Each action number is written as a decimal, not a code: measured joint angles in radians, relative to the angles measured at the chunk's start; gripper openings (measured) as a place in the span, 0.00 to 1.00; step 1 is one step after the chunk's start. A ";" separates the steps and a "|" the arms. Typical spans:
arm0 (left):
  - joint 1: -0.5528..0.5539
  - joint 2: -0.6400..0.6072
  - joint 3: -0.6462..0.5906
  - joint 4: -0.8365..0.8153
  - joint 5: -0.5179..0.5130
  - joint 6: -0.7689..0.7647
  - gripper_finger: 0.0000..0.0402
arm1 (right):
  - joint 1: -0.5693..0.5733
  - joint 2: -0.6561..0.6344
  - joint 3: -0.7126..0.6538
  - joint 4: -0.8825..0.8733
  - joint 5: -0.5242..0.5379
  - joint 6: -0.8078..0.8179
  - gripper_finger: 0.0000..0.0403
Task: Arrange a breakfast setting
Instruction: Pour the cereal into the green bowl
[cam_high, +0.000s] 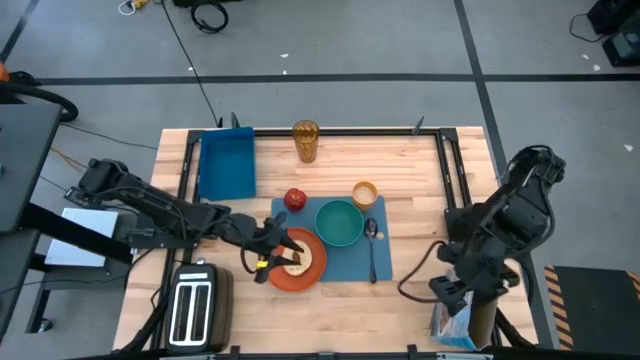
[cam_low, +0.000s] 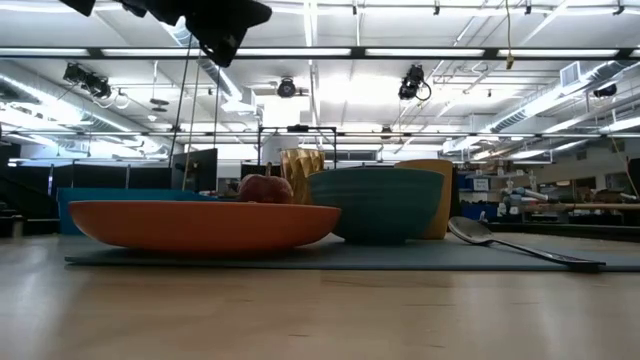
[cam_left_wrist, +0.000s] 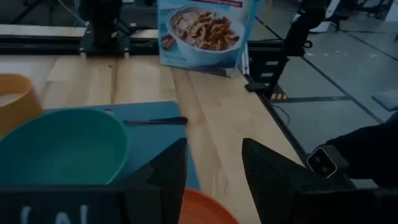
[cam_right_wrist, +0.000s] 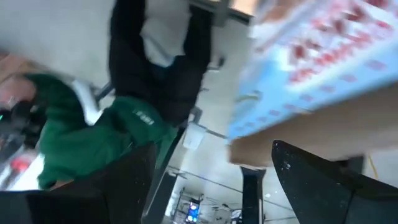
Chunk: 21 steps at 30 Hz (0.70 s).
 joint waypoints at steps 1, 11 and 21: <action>-0.006 0.015 0.000 0.022 -0.002 0.000 0.40 | 0.015 0.000 0.000 -0.018 0.001 0.032 0.81; -0.044 0.124 0.000 0.121 -0.002 0.001 0.40 | 0.069 0.000 -0.046 -0.207 0.180 0.129 0.80; -0.041 0.214 0.000 0.271 -0.002 0.075 0.40 | 0.067 0.001 -0.143 -0.233 0.142 0.082 0.64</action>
